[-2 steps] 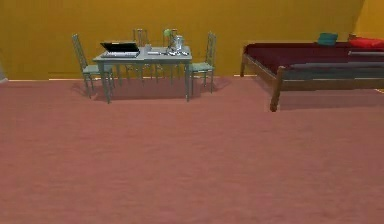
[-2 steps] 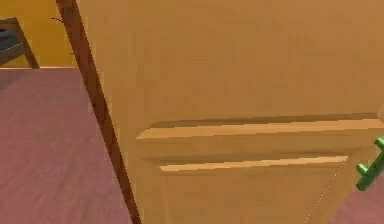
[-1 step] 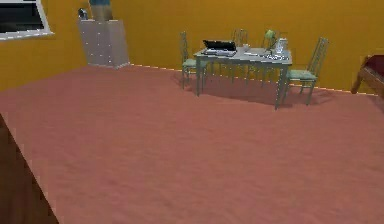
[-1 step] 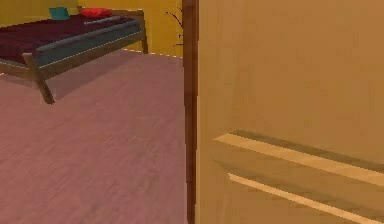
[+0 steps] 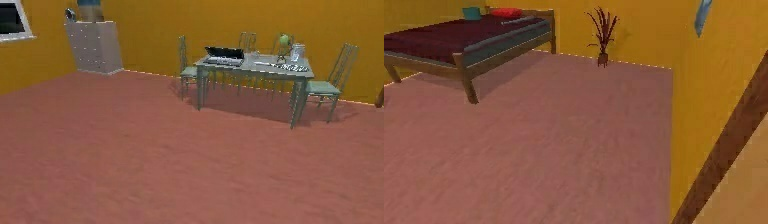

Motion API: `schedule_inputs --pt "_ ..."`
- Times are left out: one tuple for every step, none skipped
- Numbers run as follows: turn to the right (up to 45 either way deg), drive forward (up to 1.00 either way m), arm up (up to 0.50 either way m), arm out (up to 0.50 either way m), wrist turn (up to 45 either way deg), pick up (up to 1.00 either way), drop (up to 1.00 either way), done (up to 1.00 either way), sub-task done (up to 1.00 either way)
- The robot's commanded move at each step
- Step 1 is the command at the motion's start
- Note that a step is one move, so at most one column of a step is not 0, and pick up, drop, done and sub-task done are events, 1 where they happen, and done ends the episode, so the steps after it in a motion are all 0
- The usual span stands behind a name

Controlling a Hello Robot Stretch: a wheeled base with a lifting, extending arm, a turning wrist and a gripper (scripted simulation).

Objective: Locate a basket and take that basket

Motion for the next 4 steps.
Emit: schedule_inputs --pt "-45.0 0.0 0.0 0.0 0.0 0.0 0.0 0.0 0.0" --pt "-15.0 0.0 0.0 0.0 0.0 0.0 0.0 0.0 0.0" --pt "0.0 0.4 0.0 0.0 0.0 0.0 0.0 0.0 0.0" --pt "-9.0 0.0 0.0 0.0 0.0 0.0 0.0 0.0 0.0"
